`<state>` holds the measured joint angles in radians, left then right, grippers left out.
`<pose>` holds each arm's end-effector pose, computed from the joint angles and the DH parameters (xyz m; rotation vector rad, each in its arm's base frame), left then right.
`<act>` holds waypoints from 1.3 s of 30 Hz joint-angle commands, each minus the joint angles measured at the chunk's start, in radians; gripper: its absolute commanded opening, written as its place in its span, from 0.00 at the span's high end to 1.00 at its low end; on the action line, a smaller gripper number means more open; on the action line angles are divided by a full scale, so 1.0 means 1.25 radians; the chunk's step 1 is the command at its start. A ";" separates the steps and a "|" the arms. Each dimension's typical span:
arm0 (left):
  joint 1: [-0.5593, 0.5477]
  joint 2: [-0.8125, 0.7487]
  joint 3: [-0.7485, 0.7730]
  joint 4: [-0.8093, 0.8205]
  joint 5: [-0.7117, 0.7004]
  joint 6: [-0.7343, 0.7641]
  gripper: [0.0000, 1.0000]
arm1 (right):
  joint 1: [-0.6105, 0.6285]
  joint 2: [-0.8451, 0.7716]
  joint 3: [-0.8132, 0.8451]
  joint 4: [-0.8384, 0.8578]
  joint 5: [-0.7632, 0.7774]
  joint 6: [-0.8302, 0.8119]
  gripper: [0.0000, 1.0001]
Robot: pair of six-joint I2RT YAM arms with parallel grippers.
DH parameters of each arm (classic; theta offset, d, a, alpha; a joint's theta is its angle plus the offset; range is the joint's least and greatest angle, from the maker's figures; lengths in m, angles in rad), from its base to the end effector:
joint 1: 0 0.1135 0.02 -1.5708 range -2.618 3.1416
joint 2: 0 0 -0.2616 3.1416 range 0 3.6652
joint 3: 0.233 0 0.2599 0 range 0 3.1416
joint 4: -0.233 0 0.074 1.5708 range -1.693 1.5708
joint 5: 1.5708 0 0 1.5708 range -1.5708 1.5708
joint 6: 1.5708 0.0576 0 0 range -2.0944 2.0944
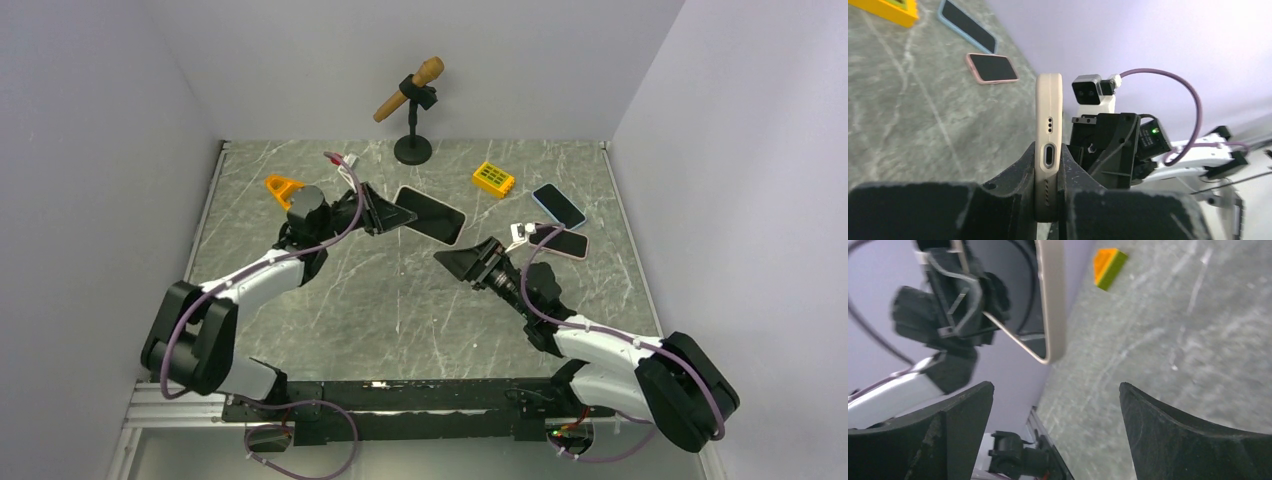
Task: Take the phone out of the phone case
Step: Pick up the phone at the center of the board.
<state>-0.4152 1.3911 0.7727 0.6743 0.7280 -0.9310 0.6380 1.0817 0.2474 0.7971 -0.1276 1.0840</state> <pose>0.2873 -0.1685 0.2797 0.2207 1.7551 -1.5705 0.1904 0.1503 0.1925 0.2907 1.7842 1.3937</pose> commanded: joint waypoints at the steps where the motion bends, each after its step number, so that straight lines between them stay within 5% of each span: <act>1: 0.002 0.036 0.013 0.357 0.096 -0.195 1.00 | -0.002 0.027 0.022 0.255 -0.042 0.025 0.01; 5: 0.000 0.077 0.011 0.429 0.109 -0.259 1.00 | -0.003 0.060 0.061 0.280 -0.027 0.033 0.05; 15: -0.010 0.125 0.022 0.493 0.127 -0.324 1.00 | -0.029 0.097 0.071 0.372 0.018 0.057 0.31; 19: -0.015 0.115 0.024 0.458 0.128 -0.303 1.00 | -0.039 0.077 0.080 0.350 0.007 0.040 0.61; 22: -0.018 0.103 0.034 0.385 0.133 -0.259 1.00 | -0.044 0.058 0.092 0.309 -0.011 0.018 0.93; 23: -0.018 0.095 0.043 0.339 0.138 -0.232 0.89 | -0.049 0.049 0.099 0.282 -0.028 0.005 1.00; 24: -0.018 0.084 0.057 0.246 0.142 -0.186 0.68 | -0.056 0.037 0.111 0.240 -0.051 -0.014 1.00; 26: -0.018 0.048 0.121 -0.077 0.082 0.032 0.40 | -0.078 -0.010 0.145 0.077 -0.091 -0.085 1.00; 28: -0.018 0.019 0.189 -0.399 -0.054 0.205 0.25 | -0.088 -0.081 0.185 -0.176 -0.046 -0.184 1.00; 33: -0.016 -0.005 0.281 -0.674 -0.263 0.347 0.20 | -0.111 -0.181 0.299 -0.640 0.048 -0.411 1.00; 39: -0.041 -0.007 0.306 -0.668 -0.194 0.426 0.20 | -0.144 -0.087 0.476 -0.931 -0.018 -0.563 1.00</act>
<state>-0.4370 1.3930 1.1007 -0.0467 0.4843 -0.5568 0.4770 0.9096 0.6910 -0.0708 -0.1020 0.5800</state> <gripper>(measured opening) 0.809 0.162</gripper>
